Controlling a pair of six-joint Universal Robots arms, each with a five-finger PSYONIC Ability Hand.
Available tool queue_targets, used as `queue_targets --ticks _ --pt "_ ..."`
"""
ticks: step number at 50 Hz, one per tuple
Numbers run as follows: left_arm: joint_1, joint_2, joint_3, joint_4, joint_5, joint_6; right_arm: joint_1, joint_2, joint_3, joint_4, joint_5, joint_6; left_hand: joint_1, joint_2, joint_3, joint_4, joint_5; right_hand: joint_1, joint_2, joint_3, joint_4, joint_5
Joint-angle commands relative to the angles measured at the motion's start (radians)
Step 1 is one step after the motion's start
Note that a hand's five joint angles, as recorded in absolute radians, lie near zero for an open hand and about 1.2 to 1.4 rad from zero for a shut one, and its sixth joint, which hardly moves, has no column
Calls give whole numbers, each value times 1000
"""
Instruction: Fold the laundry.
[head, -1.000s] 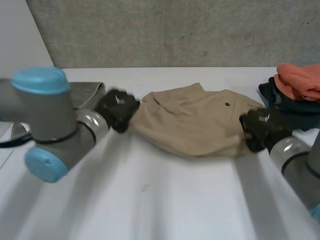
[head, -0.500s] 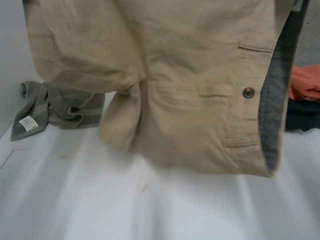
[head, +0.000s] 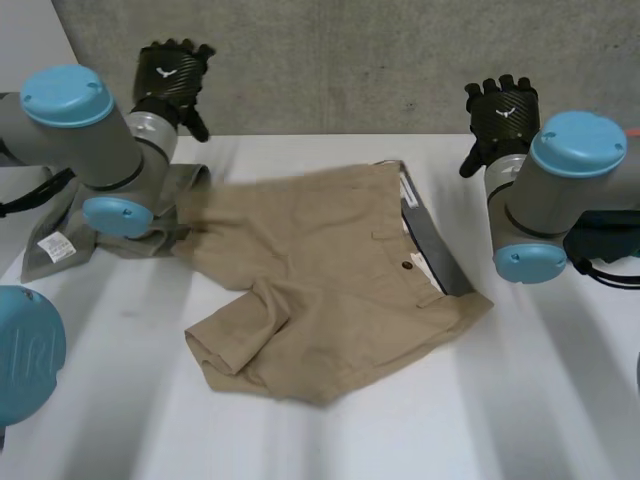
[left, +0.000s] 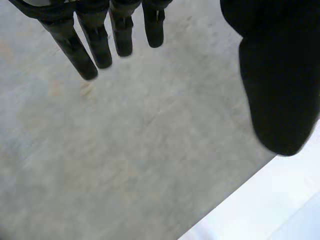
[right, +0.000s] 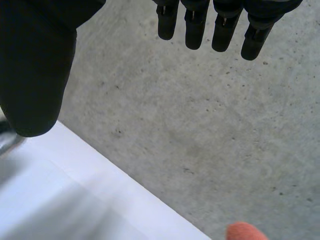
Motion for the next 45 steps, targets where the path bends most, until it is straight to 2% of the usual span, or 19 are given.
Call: queue_targets --ticks 1,4,5,8,9,13,19,25,30,34,37,38,41,45 --pt "-44 194 -168 -50 49 15 -11 -170 86 175 -80 -19 -17 -52 -58 -49 -61 -47 -33 -35 -40 -49" --pt "-53 291 -297 -62 48 12 -15 -242 140 286 -154 -33 -17 -52 -58 -49 -61 -47 -33 -35 -40 -49" --pt "-62 358 -401 -79 52 11 -20 -280 180 368 -218 -57 -17 -52 -58 -49 -61 -47 -33 -35 -40 -49" --pt "-80 461 -573 -102 64 10 -41 -331 241 480 -317 -108 -17 -52 -58 -49 -61 -47 -33 -35 -40 -49" --pt "-94 525 -692 -109 70 10 -58 -359 287 543 -369 -151 -17 -52 -58 -49 -61 -47 -33 -35 -40 -49" --pt "-148 657 -970 -116 79 17 -115 -406 414 633 -475 -270 7 -28 -34 -25 -38 47 61 58 53 45" --pt "-232 750 -1281 -106 75 21 -175 -413 573 585 -590 -398 362 327 321 330 318 247 261 258 253 245" --pt "-269 733 -1450 -30 27 24 -215 -376 712 435 -708 -446 718 683 676 685 673 256 270 267 262 254" --pt "-268 699 -1487 27 -10 32 -213 -333 766 308 -707 -438 747 712 706 715 703 291 305 302 297 289" --pt "-265 675 -1487 55 -22 47 -199 -307 791 232 -694 -430 701 666 659 668 656 458 472 470 464 456" --pt "-255 661 -1484 72 -37 75 -189 -298 800 194 -682 -421 580 545 539 548 536 806 821 818 813 805" --pt "-248 656 -1479 87 -45 92 -181 -301 804 174 -670 -407 557 522 516 525 512 1171 1185 1183 1178 1169" --pt "-235 649 -1477 136 -62 130 -178 -308 806 169 -653 -384 466 431 425 434 421 1175 1189 1187 1181 1173" --pt "-232 643 -1481 203 -68 161 -175 -328 824 163 -635 -344 457 422 416 425 412 1175 1189 1187 1181 1173"
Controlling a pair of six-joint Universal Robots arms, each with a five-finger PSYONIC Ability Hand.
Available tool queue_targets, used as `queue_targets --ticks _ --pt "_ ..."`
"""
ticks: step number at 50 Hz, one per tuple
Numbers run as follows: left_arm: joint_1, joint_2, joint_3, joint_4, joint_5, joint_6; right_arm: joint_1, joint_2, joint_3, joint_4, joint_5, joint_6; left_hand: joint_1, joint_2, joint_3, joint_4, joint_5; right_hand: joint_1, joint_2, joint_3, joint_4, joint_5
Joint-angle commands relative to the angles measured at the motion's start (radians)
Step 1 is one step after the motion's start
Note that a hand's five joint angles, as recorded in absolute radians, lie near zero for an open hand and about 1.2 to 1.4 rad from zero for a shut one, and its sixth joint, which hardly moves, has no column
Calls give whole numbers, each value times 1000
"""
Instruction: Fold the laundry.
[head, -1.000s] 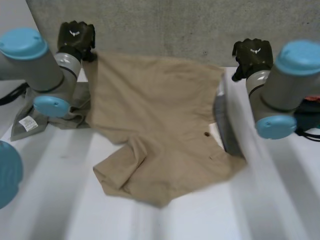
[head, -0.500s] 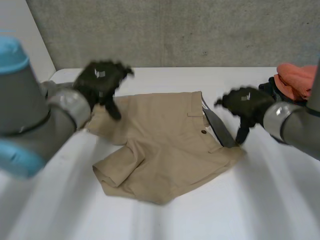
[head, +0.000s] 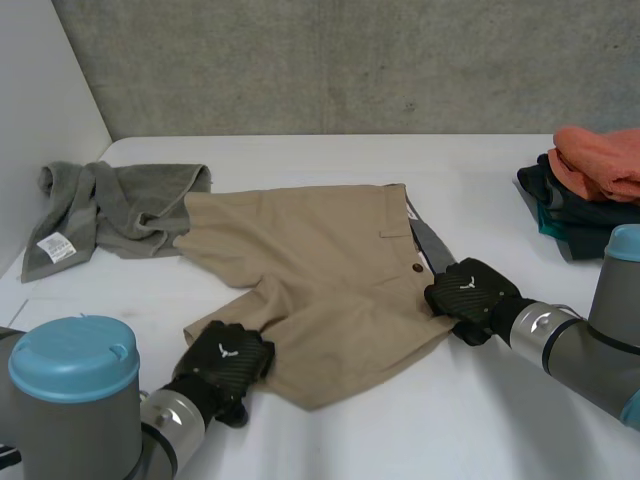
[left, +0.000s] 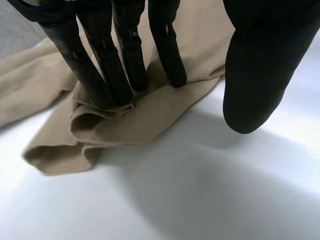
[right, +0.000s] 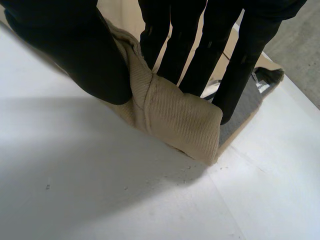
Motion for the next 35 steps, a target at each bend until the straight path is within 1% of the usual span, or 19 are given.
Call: queue_targets --ticks 1,6,10,13,19,22,25,27,30,33,34,35 --pt "15 -14 3 114 -19 66 9 -30 18 -11 36 60 0 25 9 29 31 387 228 223 210 222" --pt "22 -72 24 180 -16 111 18 -44 26 -3 42 78 -20 4 -12 9 11 387 228 223 210 222" --pt "25 -109 47 192 -16 170 20 -47 26 1 60 85 -17 7 -9 12 13 387 228 223 210 222" --pt "25 -131 67 215 -13 209 20 -50 29 10 70 86 47 72 56 76 78 387 228 223 210 222" --pt "32 -181 119 270 -6 253 20 -53 32 20 73 95 68 92 76 97 98 387 228 223 210 222" --pt "36 -200 138 264 -3 266 20 -57 37 21 73 97 158 183 167 188 189 387 228 223 210 222" --pt "38 -209 151 250 0 272 18 -62 40 21 73 97 486 511 495 516 517 387 228 223 210 222" --pt "42 -198 155 246 3 272 18 -67 40 24 74 97 756 781 765 785 787 387 228 223 210 222" --pt "41 -166 147 240 3 264 17 -82 40 41 79 97 757 782 766 786 788 387 228 223 210 222" --pt "39 -102 118 210 9 241 17 -114 40 101 82 91 757 782 766 786 788 387 228 223 210 222" --pt "39 -83 109 198 12 234 13 -125 38 125 85 88 757 782 766 786 788 387 228 223 210 222" --pt "38 -39 93 162 21 221 9 -151 38 188 91 80 757 782 766 786 788 387 228 223 210 222"
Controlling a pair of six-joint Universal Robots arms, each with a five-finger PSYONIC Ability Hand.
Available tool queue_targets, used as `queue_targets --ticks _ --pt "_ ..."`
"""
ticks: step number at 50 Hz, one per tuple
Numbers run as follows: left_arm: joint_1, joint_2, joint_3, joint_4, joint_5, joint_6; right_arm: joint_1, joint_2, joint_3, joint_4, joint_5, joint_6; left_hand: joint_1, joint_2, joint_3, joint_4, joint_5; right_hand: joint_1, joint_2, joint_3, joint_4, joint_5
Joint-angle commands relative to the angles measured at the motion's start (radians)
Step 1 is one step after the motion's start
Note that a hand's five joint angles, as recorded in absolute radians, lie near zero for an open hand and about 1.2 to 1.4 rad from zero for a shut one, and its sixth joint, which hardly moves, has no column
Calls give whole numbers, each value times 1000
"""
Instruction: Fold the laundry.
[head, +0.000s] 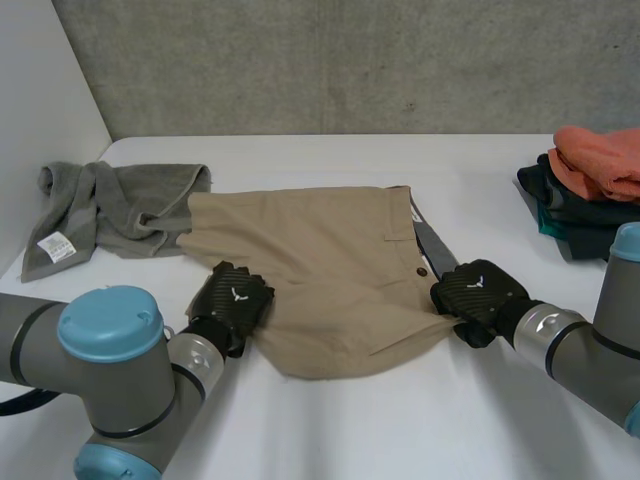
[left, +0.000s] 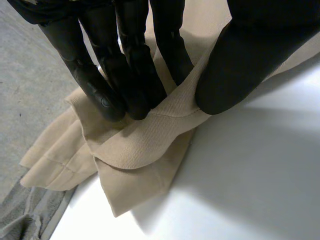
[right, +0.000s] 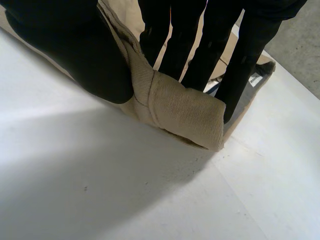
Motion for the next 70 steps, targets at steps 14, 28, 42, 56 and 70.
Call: queue_targets --ticks 14,28,42,56,70 --pt "-16 429 -178 -952 189 -44 -81 -301 63 920 93 -510 238 202 217 207 239 363 228 220 207 209" --pt "82 276 193 -764 132 -64 -55 -175 -132 712 102 -253 238 202 217 207 239 363 228 220 207 209" --pt "89 29 642 -781 65 -188 48 -97 -303 317 185 -64 238 202 217 207 239 363 228 220 207 209" --pt "166 105 1071 -248 46 -370 128 -190 -644 -378 461 247 238 202 217 207 239 363 228 220 207 209" --pt "195 158 686 -276 86 -419 142 -49 -602 -207 344 235 238 202 217 207 239 363 228 220 207 209"
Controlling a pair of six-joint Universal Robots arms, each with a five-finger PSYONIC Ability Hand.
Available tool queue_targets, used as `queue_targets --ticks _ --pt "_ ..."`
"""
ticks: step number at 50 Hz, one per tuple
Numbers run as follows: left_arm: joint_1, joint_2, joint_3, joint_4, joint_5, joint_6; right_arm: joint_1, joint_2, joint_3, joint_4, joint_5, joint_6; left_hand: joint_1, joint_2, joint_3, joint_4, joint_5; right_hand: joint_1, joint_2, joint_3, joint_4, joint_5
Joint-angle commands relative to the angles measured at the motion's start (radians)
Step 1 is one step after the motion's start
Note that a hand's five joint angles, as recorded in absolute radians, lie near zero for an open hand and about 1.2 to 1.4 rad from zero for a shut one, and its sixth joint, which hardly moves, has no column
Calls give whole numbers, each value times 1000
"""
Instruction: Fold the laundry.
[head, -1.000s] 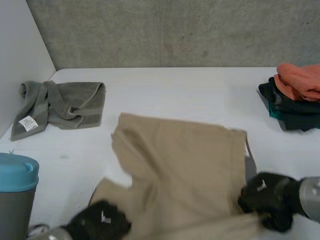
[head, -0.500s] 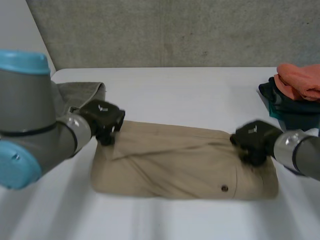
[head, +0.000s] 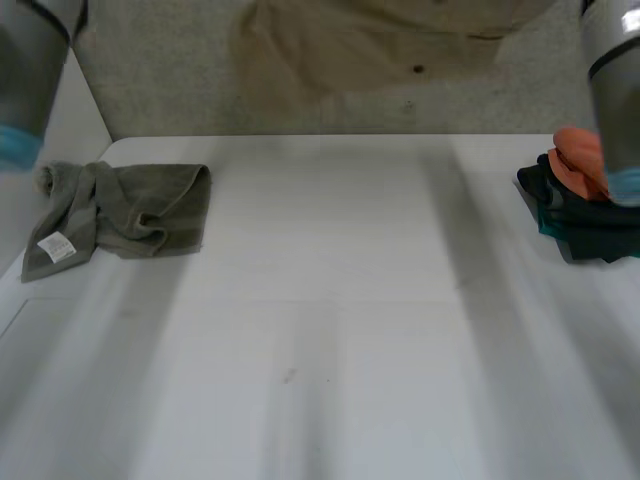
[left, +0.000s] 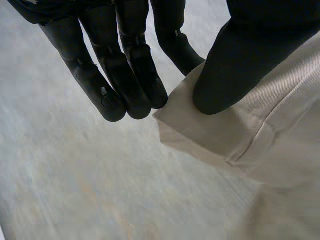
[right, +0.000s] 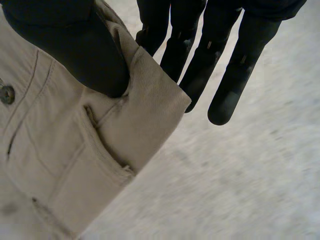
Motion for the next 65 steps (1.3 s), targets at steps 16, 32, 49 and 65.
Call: queue_targets --ticks 16,32,49,65 --pt "-69 -186 -826 94 17 33 -38 390 397 88 -171 -180 238 197 208 201 229 308 222 206 198 190" --pt "-117 125 -975 -349 5 195 -40 121 479 718 -137 -342 238 197 208 201 229 308 222 206 198 190" --pt "-77 156 -844 -291 35 283 -55 40 606 773 -141 -481 -984 -1025 -1013 -1021 -993 308 222 206 198 190" --pt "-11 -439 -165 -196 218 298 -57 60 654 638 -140 -416 -631 -672 -660 -668 -640 308 222 206 198 190"
